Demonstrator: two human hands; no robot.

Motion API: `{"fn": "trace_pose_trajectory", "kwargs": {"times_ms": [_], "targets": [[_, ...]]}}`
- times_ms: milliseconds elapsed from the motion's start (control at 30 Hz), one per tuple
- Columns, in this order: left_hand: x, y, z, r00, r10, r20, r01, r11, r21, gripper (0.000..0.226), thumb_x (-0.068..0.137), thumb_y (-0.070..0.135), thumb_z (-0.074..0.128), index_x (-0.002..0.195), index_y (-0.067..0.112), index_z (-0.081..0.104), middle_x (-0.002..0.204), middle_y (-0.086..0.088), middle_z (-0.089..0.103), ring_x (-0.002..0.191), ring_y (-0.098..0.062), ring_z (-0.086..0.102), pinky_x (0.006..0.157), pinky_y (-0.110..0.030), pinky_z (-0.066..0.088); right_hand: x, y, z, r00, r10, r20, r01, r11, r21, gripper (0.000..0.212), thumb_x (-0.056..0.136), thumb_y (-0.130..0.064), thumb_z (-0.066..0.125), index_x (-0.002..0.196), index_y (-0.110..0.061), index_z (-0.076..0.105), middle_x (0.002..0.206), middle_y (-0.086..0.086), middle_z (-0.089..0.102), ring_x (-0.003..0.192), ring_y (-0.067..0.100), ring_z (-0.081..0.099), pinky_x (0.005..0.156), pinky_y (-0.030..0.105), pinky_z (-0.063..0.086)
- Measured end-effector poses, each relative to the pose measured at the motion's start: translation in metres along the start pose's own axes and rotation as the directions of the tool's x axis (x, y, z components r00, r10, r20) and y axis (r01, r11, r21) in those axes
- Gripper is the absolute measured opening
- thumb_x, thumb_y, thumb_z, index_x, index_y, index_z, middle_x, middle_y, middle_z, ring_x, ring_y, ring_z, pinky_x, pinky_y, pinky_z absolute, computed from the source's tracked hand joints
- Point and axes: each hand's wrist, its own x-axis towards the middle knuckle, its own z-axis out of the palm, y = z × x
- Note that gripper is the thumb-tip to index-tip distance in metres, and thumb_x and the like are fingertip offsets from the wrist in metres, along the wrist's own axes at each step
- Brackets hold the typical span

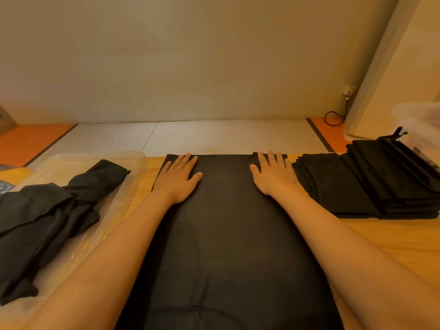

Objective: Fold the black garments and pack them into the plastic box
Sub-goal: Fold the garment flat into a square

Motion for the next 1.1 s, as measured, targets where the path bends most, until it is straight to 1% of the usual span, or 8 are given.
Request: {"fn": "trace_pose_trajectory", "kwargs": {"times_ms": [133,333,467,567,667,800,1000,1100], "targets": [[0.003,-0.003,0.002,1.000,-0.027,-0.012,0.027,1.000,0.012,0.064,0.099,0.055,0.023,0.154,0.026,0.005,0.161,0.005,-0.003,0.148,-0.013,-0.006,0.121,-0.037,-0.001,0.006,0.000,0.000,1.000,0.024,-0.003,-0.024,1.000,-0.007,0.065,0.100,-0.056,0.012,0.153,-0.023,-0.004,0.161,0.005,-0.012,0.147,0.026,-0.014,0.119,0.043,-0.006],[-0.019,0.012,-0.034,0.992,-0.025,0.122,0.033,0.997,-0.066,0.065,0.101,0.051,0.015,0.150,0.023,-0.016,0.159,0.002,-0.021,0.144,-0.013,-0.021,0.119,-0.039,-0.011,-0.026,-0.009,-0.021,0.989,-0.128,-0.077,0.128,0.992,-0.010,0.064,0.101,-0.053,0.013,0.153,-0.023,-0.009,0.160,0.003,-0.015,0.146,0.023,-0.019,0.118,0.043,-0.008],[-0.108,0.028,-0.053,0.988,0.133,0.079,-0.119,0.981,-0.155,0.059,0.101,0.049,0.019,0.150,0.033,-0.010,0.155,0.017,-0.018,0.140,0.000,-0.020,0.117,-0.029,-0.010,-0.111,-0.014,-0.027,0.960,-0.244,-0.135,0.248,0.968,0.020,0.061,0.101,-0.051,0.013,0.153,-0.025,-0.006,0.160,-0.002,-0.012,0.145,0.017,-0.019,0.118,0.041,-0.010],[-0.193,0.026,-0.044,0.987,0.142,0.073,-0.121,0.963,-0.240,0.059,0.094,0.059,0.020,0.143,0.048,-0.012,0.150,0.028,-0.021,0.134,0.014,-0.026,0.113,-0.020,-0.013,-0.181,-0.001,-0.015,0.962,-0.260,-0.087,0.265,0.963,0.053,0.062,0.099,-0.054,0.012,0.152,-0.029,-0.008,0.159,-0.007,-0.013,0.144,0.013,-0.020,0.118,0.039,-0.010],[-0.245,0.021,-0.022,0.986,0.124,0.115,-0.100,0.975,-0.198,0.077,0.070,0.085,-0.008,0.139,0.053,-0.014,0.149,0.029,-0.024,0.131,0.016,-0.030,0.111,-0.018,-0.017,-0.230,0.010,0.004,0.959,-0.281,-0.029,0.282,0.958,0.054,0.076,0.084,-0.064,-0.006,0.151,-0.029,-0.009,0.159,-0.009,-0.014,0.144,0.011,-0.020,0.116,0.036,-0.011],[-0.265,0.020,-0.004,0.994,0.100,0.046,-0.099,0.994,-0.040,0.098,0.056,0.083,-0.031,0.144,0.042,-0.016,0.153,0.021,-0.022,0.138,0.007,-0.025,0.113,-0.023,-0.019,-0.253,0.021,0.022,0.937,-0.349,0.006,0.348,0.936,0.043,0.101,0.059,-0.067,-0.026,0.151,-0.030,-0.009,0.159,-0.011,-0.013,0.144,0.008,-0.019,0.114,0.033,-0.010],[-0.293,0.018,-0.001,0.988,0.124,-0.089,-0.129,0.991,-0.046,0.079,0.077,0.081,-0.008,0.146,0.044,-0.010,0.153,0.025,-0.019,0.139,0.009,-0.020,0.112,-0.014,-0.018,-0.290,0.032,0.035,0.923,-0.362,-0.132,0.364,0.931,-0.006,0.104,0.057,-0.071,-0.042,0.148,-0.030,-0.012,0.156,-0.013,-0.014,0.141,0.006,-0.019,0.114,0.027,-0.013],[-0.311,0.009,0.006,0.980,0.163,-0.114,-0.170,0.984,-0.052,0.088,0.078,0.087,0.022,0.150,0.042,-0.004,0.154,0.027,-0.017,0.141,0.007,-0.016,0.112,-0.014,-0.017,-0.306,0.042,0.043,0.907,-0.368,-0.206,0.374,0.927,-0.013,0.088,0.085,-0.077,-0.004,0.149,-0.026,0.028,0.155,-0.005,0.028,0.144,0.012,0.018,0.115,0.030,0.008]]}}
